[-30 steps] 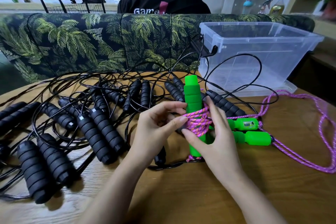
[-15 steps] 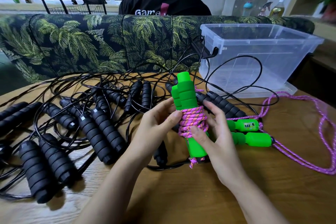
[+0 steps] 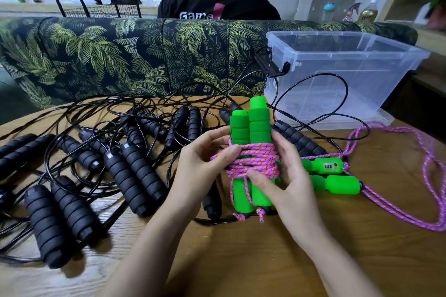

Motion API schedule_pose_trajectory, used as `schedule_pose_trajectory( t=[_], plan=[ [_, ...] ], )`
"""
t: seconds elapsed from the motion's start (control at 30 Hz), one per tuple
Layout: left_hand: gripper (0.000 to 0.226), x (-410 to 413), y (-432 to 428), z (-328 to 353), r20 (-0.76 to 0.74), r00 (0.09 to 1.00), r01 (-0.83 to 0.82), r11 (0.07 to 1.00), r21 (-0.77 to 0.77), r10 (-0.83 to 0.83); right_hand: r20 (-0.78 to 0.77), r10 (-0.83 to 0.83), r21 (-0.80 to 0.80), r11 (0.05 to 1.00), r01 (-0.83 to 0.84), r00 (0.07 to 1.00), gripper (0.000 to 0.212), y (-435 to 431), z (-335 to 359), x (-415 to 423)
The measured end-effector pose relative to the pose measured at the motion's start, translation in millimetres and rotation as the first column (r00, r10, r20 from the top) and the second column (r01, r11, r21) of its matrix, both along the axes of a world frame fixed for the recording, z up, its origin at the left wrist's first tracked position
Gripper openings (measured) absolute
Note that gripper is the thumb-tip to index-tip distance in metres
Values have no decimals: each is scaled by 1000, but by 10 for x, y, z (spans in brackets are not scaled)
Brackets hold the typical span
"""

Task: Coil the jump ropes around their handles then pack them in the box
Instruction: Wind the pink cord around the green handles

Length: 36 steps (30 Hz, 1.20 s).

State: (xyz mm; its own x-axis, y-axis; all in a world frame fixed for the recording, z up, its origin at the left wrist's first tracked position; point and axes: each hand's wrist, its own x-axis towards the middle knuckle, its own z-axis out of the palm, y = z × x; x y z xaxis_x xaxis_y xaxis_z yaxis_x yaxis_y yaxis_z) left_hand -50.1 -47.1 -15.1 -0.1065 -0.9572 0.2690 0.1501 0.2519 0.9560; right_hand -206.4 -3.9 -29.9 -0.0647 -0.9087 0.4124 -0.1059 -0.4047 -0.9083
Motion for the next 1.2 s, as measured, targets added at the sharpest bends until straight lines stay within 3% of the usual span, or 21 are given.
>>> schedule_pose_trajectory(
  t=[0.27,0.37,0.53,0.67,0.8,0.97,1.07,1.13,1.2],
  plan=[
    [32,5,41,97,-60,995,79,996,31,-77,100,47,29,998,-50,994,74,-8,26,-59],
    [34,9,56,116,-86,995,52,998,37,-48,147,54,31,998,-59,988,64,-3,36,-72],
    [40,-33,61,57,-102,992,-63,996,64,70,-90,-108,-91,991,100,990,41,-21,-3,-78],
    [39,-49,69,44,-84,986,-138,990,41,141,-239,-175,-158,978,139,955,39,-17,-22,-56],
    [41,-69,79,24,-19,979,-204,979,8,204,-409,-188,-120,981,151,893,66,11,-60,-12],
    [44,-92,83,9,70,968,-236,969,-78,241,-636,-294,-174,955,239,713,96,28,-91,14],
    [45,-93,83,-11,126,967,-202,969,-139,220,-690,-336,-206,940,270,642,94,30,-99,14],
    [48,-106,84,-11,169,966,-162,967,-197,196,-668,-365,-218,929,298,649,90,29,-101,-18],
    [51,-108,66,-26,267,932,-138,920,-367,246,-677,-398,-222,912,345,619,90,14,-100,-69]
  ],
)
